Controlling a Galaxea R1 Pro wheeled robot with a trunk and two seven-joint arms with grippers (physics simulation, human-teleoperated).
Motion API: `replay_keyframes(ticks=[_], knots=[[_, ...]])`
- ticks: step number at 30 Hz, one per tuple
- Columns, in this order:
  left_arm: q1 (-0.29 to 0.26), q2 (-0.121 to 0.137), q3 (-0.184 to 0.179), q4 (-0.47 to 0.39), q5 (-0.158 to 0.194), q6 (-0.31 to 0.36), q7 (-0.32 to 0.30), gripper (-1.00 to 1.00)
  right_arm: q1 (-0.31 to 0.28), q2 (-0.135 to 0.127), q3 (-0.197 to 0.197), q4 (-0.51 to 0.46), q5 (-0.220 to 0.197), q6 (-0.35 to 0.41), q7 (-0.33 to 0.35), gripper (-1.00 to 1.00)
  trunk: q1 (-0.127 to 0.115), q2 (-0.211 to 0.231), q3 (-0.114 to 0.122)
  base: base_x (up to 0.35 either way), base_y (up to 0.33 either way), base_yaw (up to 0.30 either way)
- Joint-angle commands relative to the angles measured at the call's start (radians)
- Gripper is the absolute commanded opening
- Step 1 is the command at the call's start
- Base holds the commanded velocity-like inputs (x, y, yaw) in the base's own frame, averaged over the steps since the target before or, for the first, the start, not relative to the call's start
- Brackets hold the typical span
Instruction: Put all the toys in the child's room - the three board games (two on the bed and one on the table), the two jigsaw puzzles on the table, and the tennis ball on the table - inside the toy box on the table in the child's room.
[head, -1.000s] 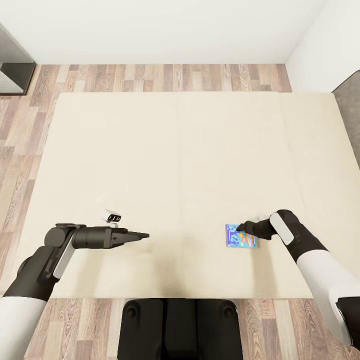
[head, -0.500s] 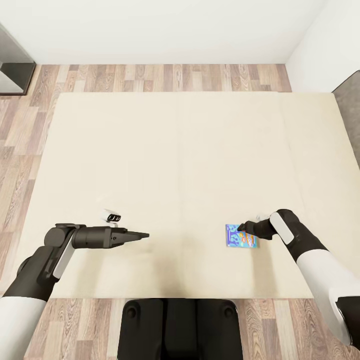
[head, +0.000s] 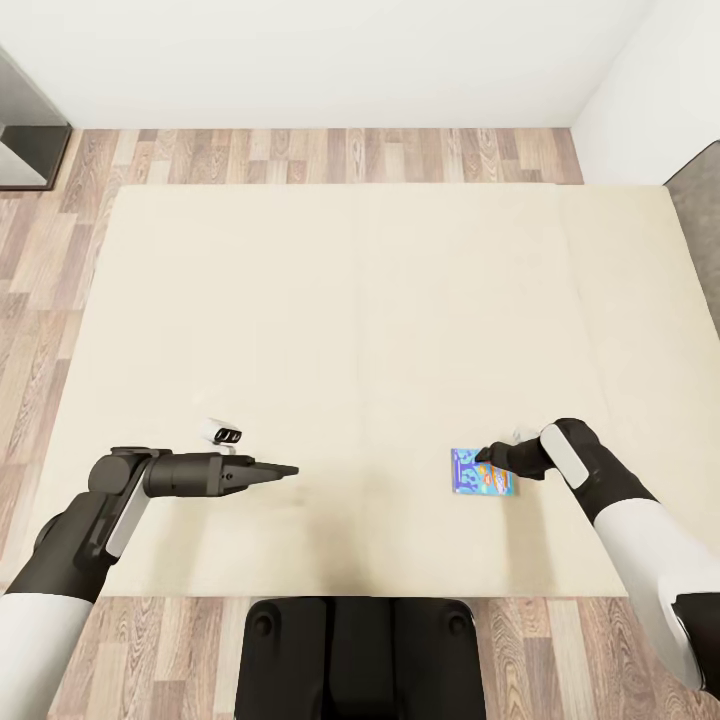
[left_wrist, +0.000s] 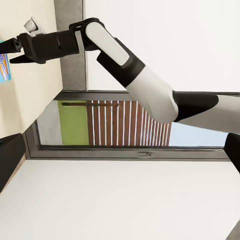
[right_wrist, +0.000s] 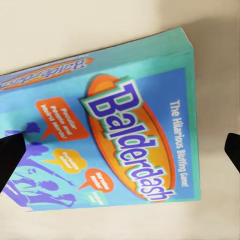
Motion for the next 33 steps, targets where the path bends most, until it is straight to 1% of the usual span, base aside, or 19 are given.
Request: replay_keyframes(ticks=[1,7,8,15,19,33], knots=[[0.000,0.001,-0.002,0.000,0.001,0.011,-0.004,1.00,0.000,-0.001,0.005,-0.001,-0.012,0.003,-0.008,1.00,0.001,-0.002,-0.001,0.000,0.000,0.000],[0.000,0.001,-0.002,0.000,0.000,0.011,-0.004,1.00,0.000,-0.004,0.004,0.000,-0.017,0.005,0.022,1.00,0.001,-0.002,-0.001,0.000,0.000,0.000],[0.000,0.001,-0.002,0.000,0.000,0.011,-0.004,1.00,0.000,-0.006,0.004,0.000,-0.017,0.005,0.041,1.00,0.001,-0.002,-0.001,0.000,0.000,0.000],[0.000,0.001,-0.002,0.000,-0.001,0.011,-0.004,1.00,-0.001,-0.008,0.004,0.000,-0.010,0.006,0.116,1.00,0.001,-0.002,-0.001,0.000,0.000,0.000],[0.000,0.001,-0.002,0.000,0.000,0.011,-0.004,1.00,-0.003,-0.008,0.004,0.000,-0.009,0.013,0.137,1.00,0.001,-0.002,-0.001,0.000,0.000,0.000],[0.000,0.001,-0.002,0.000,-0.001,0.011,-0.004,1.00,-0.004,-0.007,0.003,-0.001,-0.016,0.032,0.153,1.00,0.001,-0.002,-0.001,0.000,0.000,0.000]])
